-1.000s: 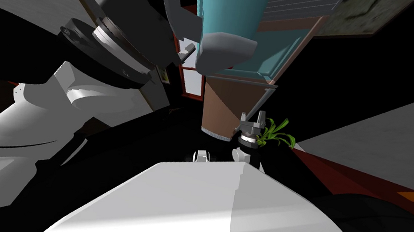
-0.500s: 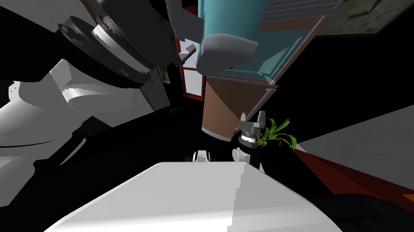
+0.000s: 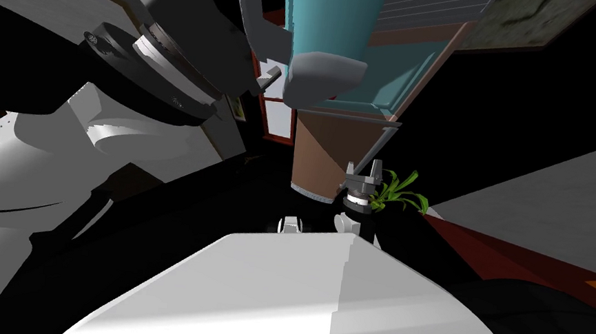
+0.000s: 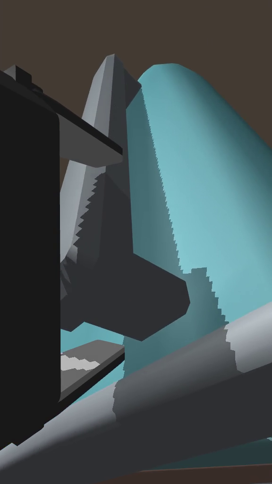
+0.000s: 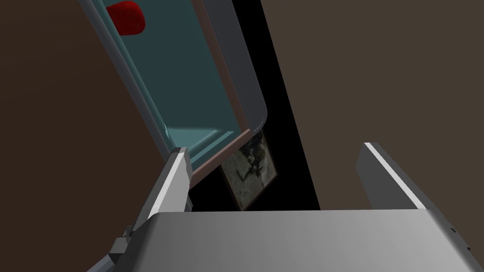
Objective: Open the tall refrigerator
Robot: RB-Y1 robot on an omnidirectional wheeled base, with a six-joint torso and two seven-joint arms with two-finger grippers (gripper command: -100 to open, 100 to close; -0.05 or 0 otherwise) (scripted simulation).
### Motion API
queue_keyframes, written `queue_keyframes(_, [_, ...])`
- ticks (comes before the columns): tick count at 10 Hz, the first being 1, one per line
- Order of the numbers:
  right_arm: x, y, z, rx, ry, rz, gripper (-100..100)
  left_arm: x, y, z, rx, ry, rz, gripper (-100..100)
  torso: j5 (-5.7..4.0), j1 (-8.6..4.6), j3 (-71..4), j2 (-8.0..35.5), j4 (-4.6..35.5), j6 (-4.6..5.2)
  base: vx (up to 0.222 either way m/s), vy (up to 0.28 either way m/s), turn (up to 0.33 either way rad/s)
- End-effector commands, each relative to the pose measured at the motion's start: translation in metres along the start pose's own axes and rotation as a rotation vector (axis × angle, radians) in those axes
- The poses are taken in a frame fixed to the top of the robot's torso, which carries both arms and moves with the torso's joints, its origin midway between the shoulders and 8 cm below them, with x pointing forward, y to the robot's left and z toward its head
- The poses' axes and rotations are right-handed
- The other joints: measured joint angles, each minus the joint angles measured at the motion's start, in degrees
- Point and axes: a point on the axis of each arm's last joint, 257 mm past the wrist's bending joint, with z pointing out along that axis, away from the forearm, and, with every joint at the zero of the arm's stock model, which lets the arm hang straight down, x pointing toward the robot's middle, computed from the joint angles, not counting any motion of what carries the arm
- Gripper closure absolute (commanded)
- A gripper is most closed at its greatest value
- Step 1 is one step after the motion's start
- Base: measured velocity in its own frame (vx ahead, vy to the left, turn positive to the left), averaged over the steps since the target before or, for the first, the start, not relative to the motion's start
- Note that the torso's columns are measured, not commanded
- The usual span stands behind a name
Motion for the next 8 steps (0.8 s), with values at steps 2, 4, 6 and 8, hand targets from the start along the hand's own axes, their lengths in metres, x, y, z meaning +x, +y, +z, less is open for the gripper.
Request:
queue_keyframes(2, [0.0000, 0.0000, 0.0000, 0.000, 0.000, 0.000, 0, -0.0090, -0.0215, 0.0045, 0.043, -0.013, 0.020, -100, -0.07, -0.06, 0.0, 0.1, 0.1, 0.03, -0.003, 0.000, -0.002])
queue_keyframes(4, [0.0000, 0.0000, 0.0000, 0.000, 0.000, 0.000, 0, -0.0090, -0.0215, 0.0045, 0.043, -0.013, 0.020, -100, -0.16, -0.15, -0.1, 0.1, 0.1, 0.00, 0.000, 0.000, 0.000])
queue_keyframes(6, [0.0000, 0.0000, 0.0000, 0.000, 0.000, 0.000, 0, -0.0075, -0.0120, 0.0062, -0.004, -0.006, -0.005, -100, 0.00, 0.07, 0.0, 0.0, -0.1, -0.06, -0.010, 0.025, 0.024])
queue_keyframes(8, [0.0000, 0.0000, 0.0000, 0.000, 0.000, 0.000, 0, -0.0099, -0.0167, 0.0076, -0.001, -0.009, -0.006, -100, 0.05, 0.15, 0.0, 0.1, 0.0, 0.00, -0.004, 0.019, -0.006])
